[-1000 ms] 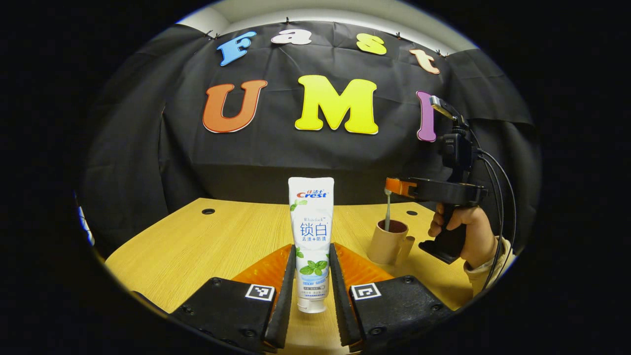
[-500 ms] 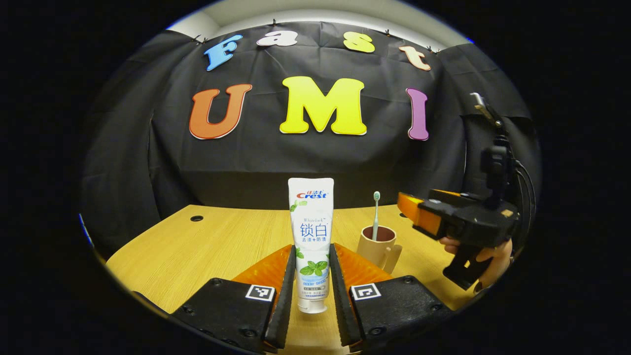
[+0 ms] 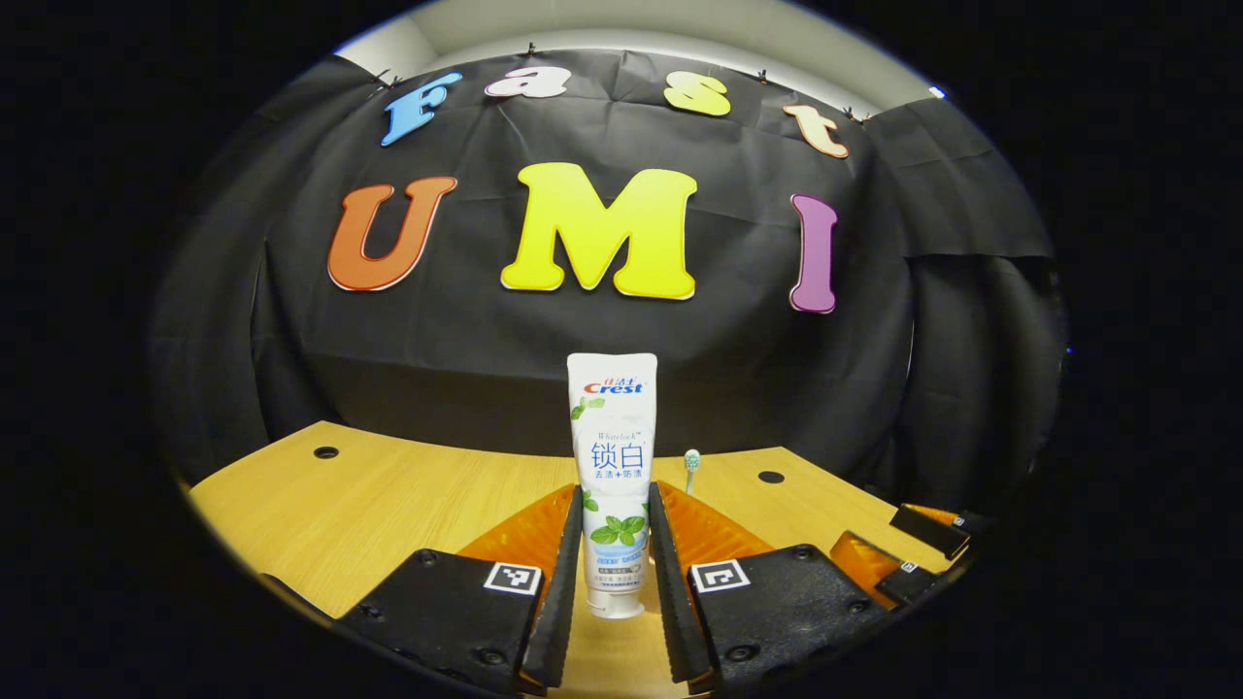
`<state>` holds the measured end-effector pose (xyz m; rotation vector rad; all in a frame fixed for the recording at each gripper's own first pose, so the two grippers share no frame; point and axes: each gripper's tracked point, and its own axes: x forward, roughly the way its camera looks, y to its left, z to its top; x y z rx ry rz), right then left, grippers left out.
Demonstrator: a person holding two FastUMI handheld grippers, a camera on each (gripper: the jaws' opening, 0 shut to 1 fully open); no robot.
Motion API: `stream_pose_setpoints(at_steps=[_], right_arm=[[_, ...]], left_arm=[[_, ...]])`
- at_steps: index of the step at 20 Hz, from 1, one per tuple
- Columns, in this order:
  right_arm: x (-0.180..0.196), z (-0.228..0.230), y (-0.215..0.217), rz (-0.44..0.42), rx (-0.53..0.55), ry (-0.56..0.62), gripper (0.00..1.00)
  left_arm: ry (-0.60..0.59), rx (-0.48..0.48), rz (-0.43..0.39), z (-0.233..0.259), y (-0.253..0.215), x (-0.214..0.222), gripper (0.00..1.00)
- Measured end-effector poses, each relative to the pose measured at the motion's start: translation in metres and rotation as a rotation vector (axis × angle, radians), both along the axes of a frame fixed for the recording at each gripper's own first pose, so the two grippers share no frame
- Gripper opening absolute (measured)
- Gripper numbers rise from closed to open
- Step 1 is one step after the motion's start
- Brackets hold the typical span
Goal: Put the toothbrush and toothpaste on the desktop into the cup, then pick up the cup and place it on the coaster on the desktop.
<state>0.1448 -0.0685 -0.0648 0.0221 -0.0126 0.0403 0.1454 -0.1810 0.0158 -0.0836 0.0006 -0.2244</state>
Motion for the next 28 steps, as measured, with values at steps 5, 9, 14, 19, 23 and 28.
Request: stream_pose_setpoints(at_steps=[5, 9, 14, 19, 23, 28], right_arm=[[0.006, -0.002, -0.014, 0.000, 0.059, 0.007, 0.94], [0.008, -0.009, -0.013, 0.013, 0.087, 0.032, 0.96], [0.009, -0.013, -0.010, 0.021, 0.085, 0.046, 0.96], [0.005, -0.012, -0.007, 0.020, 0.067, 0.051, 0.96], [0.002, -0.007, 0.007, 0.040, 0.072, 0.071, 0.96], [-0.003, -0.004, 0.040, 0.097, 0.017, 0.133, 0.96]], left_arm=[[-0.006, 0.015, -0.048, 0.003, -0.045, 0.026, 0.42], [0.001, 0.027, -0.041, -0.006, -0.052, 0.039, 0.42], [0.042, 0.059, -0.029, -0.023, -0.050, 0.048, 0.45], [-0.011, 0.015, -0.057, -0.002, -0.047, 0.036, 0.51], [-0.008, 0.031, -0.034, -0.002, -0.019, 0.015, 0.76], [-0.039, 0.063, 0.015, -0.014, 0.024, -0.015, 0.88]])
